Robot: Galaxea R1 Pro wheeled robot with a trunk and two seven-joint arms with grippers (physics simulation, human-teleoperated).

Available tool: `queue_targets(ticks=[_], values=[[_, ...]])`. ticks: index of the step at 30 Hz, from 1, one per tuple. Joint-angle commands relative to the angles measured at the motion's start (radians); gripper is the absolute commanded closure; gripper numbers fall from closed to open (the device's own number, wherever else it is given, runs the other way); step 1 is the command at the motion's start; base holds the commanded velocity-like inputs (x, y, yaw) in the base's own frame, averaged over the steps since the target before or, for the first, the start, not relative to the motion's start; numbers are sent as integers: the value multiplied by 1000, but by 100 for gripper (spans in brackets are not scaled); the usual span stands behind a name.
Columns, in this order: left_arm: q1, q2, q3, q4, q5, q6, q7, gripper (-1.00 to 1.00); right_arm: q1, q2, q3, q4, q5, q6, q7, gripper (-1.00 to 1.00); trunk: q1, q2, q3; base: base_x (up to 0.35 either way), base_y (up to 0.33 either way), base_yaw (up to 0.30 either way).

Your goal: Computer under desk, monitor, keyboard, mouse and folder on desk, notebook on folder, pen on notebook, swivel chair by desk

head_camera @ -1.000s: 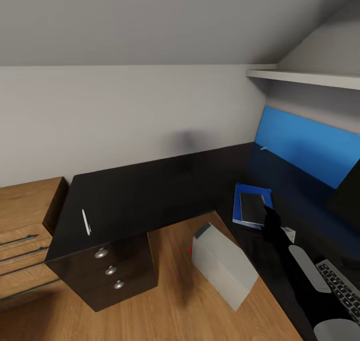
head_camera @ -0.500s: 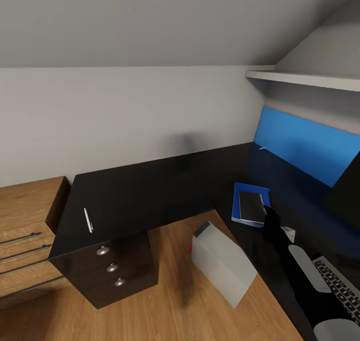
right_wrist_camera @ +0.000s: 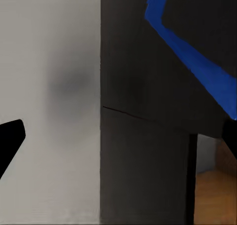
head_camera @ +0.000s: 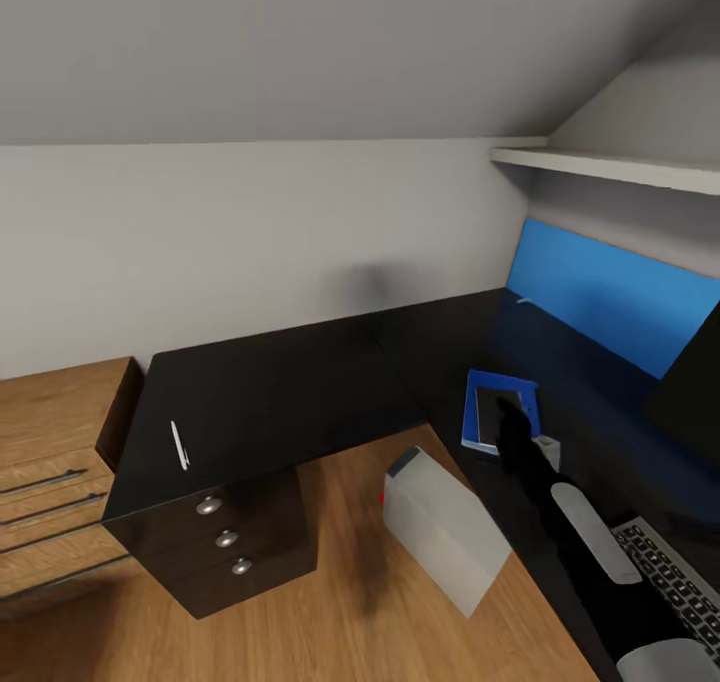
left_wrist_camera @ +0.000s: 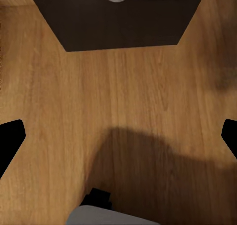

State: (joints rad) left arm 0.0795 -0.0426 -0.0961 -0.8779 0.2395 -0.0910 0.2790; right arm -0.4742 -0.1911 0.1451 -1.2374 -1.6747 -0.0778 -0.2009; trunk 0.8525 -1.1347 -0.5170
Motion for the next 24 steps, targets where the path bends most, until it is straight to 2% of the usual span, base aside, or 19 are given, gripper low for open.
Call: queue_targets(ticks=[1,2,3,4,5,6,7,8,9,12,13,15,16,17,18,19,22,24], values=[[0,1,-4,-1,11,-4,6,-100,0,0,23,-4,-7,-8,-4,-100,-4,7,2,0,0,0],[0,1,-4,-1,11,-4,6,-100,0,3,42,-6,-4,-9,-4,-100,-8,14,6,0,0,0],[0,0,-4,-1,11,-5,8,-100,0,25,128,-7,18,-17,-10,-100,-8,14,6,0,0,97],[0,1,-4,-1,11,-6,8,-100,0,44,167,-6,43,-27,-18,-100,-8,14,6,0,0,163],[0,1,-4,-1,11,-6,9,-100,0,56,185,-5,61,-34,-25,-100,-8,14,6,0,0,186],[0,1,-4,-1,11,-6,9,-100,0,83,213,0,109,-50,-43,-100,-8,14,6,0,0,220],[0,1,-4,-1,11,-6,9,-100,0,99,224,3,139,-58,-54,-100,-8,14,6,0,0,232],[0,1,-4,-1,11,-6,9,-100,-1,163,249,28,266,-87,-89,-100,-8,14,6,0,0,255],[0,1,-4,-1,11,-7,9,-100,-1,186,254,40,315,-95,-100,-100,-8,14,6,0,0,260],[0,1,-4,-1,11,-7,9,-100,0,333,273,177,669,-143,-136,-100,-8,14,6,0,0,272],[0,1,-4,0,11,-6,9,-100,0,366,278,239,785,-166,-141,-100,-8,14,6,0,0,281],[0,0,-4,0,11,-6,9,-100,-1,366,285,298,891,-196,-144,-100,-8,14,6,0,0,283],[0,0,-4,0,11,-6,9,-100,-1,366,301,344,980,-230,-147,-100,-8,14,6,0,0,285],[0,0,-4,0,11,-6,9,-100,-1,366,324,374,1044,-262,-150,-100,-8,14,6,0,0,286],[0,0,-4,0,11,-6,9,-100,-1,366,337,385,1068,-277,-154,-100,-8,14,6,0,0,287],[0,0,-4,4,11,-6,9,-100,-1,366,379,406,1114,-310,-180,-100,-8,14,6,0,0,287],[0,0,-5,14,10,-6,8,-100,-1,366,421,421,1147,-336,-234,-100,-8,14,6,0,0,288],[0,0,-6,15,10,-6,8,-100,-1,366,429,424,1153,-341,-246,-100,-8,14,6,0,0,288]])
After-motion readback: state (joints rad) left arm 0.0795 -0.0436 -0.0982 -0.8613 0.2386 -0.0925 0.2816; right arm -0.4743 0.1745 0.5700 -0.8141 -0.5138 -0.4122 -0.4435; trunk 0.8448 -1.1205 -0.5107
